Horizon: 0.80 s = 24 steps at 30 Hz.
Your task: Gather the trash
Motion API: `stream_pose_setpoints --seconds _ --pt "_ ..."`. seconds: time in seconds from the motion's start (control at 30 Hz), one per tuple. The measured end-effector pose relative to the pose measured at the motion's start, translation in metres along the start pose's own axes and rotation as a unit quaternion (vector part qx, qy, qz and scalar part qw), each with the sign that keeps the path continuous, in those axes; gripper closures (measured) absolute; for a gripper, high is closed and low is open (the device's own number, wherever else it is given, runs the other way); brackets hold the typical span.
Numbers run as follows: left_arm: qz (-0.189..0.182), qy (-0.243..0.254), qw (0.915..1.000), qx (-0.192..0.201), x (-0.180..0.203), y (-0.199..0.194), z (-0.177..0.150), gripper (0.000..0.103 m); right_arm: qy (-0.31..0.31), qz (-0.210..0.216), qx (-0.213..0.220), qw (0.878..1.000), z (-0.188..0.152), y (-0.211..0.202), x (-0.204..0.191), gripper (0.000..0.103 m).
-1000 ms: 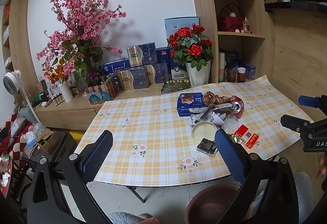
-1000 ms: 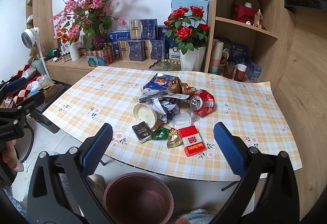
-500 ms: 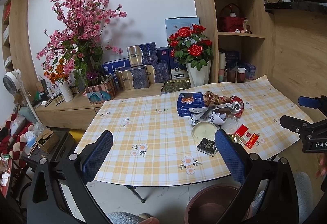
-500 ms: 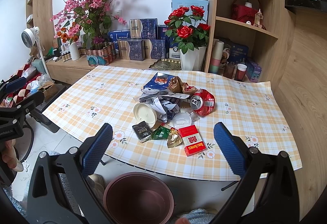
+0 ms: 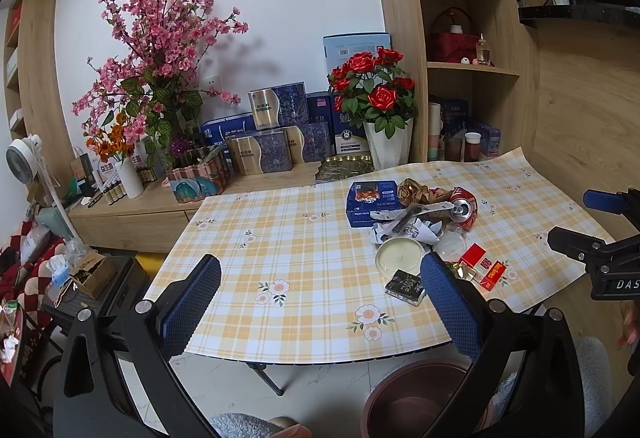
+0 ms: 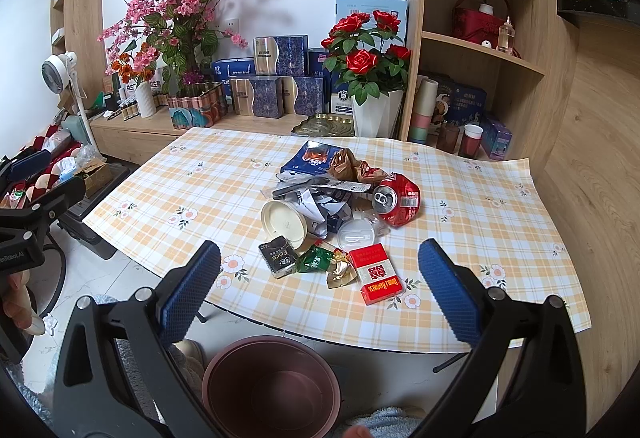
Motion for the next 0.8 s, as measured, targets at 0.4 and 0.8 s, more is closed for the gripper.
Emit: stream_pose_setpoints --seconds 0.4,0.8 --pt "0.000 -0.001 1.0000 -0.001 -0.0003 -0.0007 0.0005 0.005 0.000 0.000 0.000 1.000 0.0001 -0.0006 0.0003 0.006" --pt "-0.031 0.003 0.9995 -0.003 0.0049 0.0039 -0.0047 0.005 0.000 -0.003 -0.003 1.000 -0.0014 0.0036 0.0021 0.006"
Point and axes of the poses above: each gripper's, at about its wrist camera, not at the fingertips, and y roughly the way its jaws point, x to its right, z to its top, the point moved 9 cm from there along y, roughly the way its jaws point, and after that the axes turned 9 degrees about z, right-handed, at the moved point
